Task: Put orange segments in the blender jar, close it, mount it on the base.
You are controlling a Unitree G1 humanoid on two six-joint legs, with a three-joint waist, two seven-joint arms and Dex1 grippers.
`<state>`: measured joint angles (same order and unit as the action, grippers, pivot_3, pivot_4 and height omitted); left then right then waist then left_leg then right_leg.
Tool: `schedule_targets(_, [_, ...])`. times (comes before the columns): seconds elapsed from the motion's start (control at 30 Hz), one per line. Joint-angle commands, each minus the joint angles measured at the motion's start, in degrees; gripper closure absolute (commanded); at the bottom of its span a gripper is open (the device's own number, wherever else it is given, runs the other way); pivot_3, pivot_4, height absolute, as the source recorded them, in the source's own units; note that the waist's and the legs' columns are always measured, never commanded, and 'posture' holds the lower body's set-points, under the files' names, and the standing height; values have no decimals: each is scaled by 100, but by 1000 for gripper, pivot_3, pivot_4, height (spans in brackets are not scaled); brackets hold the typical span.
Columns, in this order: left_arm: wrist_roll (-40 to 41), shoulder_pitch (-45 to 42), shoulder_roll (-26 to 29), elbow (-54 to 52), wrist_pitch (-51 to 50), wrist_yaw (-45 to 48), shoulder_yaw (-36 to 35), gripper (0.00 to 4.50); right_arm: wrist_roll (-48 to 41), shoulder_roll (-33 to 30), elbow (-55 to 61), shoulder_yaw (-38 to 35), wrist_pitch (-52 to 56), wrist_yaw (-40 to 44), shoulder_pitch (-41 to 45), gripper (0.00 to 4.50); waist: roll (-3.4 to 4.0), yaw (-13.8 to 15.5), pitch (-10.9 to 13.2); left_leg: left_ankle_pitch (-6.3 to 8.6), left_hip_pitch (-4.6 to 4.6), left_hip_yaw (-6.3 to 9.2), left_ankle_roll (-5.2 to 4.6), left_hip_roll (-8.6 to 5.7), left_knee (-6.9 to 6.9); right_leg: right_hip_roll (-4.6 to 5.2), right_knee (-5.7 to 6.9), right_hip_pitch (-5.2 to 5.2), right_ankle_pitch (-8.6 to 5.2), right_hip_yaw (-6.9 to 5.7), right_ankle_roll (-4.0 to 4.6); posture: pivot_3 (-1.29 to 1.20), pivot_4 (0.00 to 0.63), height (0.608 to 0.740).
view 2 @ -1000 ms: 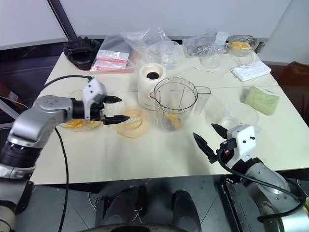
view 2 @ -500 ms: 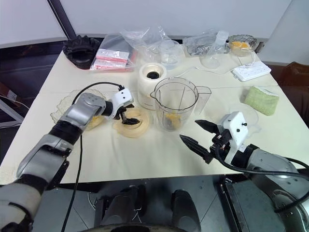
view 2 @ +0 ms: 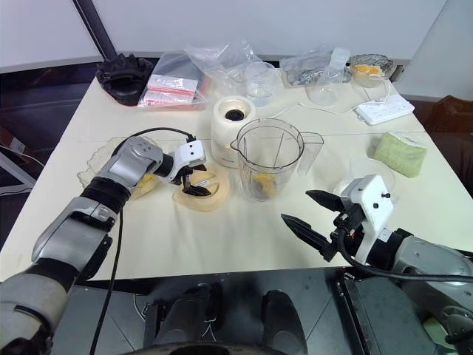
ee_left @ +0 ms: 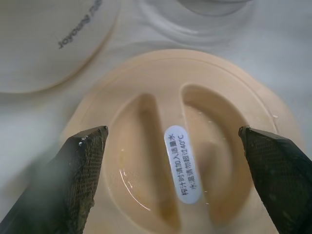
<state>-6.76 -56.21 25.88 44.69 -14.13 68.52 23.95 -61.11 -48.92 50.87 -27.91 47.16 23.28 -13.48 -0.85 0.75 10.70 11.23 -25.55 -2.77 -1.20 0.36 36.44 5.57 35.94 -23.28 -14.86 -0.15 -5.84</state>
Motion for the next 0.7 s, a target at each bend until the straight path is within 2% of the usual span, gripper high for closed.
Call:
schedule_targets(0.03, [-99,118,73,-241,31,147,18,0,25,-77,65,22,-80,-9,72,634,0,0,0,0,0,0,0,0,0,0,0,0,0,0,0,0,150,740])
schedule_targets(0.23, [-161,320,70,-334,-105,233,-9,0,113,-48,6,200,-99,-47,197,634,0,-1,-2,0,1,0,-1,1,1,-1,1,0,0,0,0,0,150,740])
schedule_targets(0.33, [-251,397,69,-216,3,225,38,863,189,-33,-22,249,-120,-21,193,601,0,-1,-2,0,1,0,-1,1,1,-1,1,1,0,0,0,0,150,740])
schedule_targets(0.53, [-328,440,25,-21,88,213,46,3942,342,3,-94,316,-155,36,186,601,-2,0,-9,0,3,0,-1,2,3,-2,2,3,0,0,0,0,150,740])
schedule_targets(0.57, [-341,436,21,3,104,210,38,4272,362,17,-97,330,-159,38,182,601,-2,0,-10,0,5,0,-1,2,3,-1,2,5,0,0,0,0,150,740])
schedule_targets(0.7, [-325,397,21,-27,151,175,-55,4247,470,74,-97,350,-189,73,92,601,-3,0,-12,1,8,0,-1,2,4,-1,3,7,0,0,0,0,150,740])
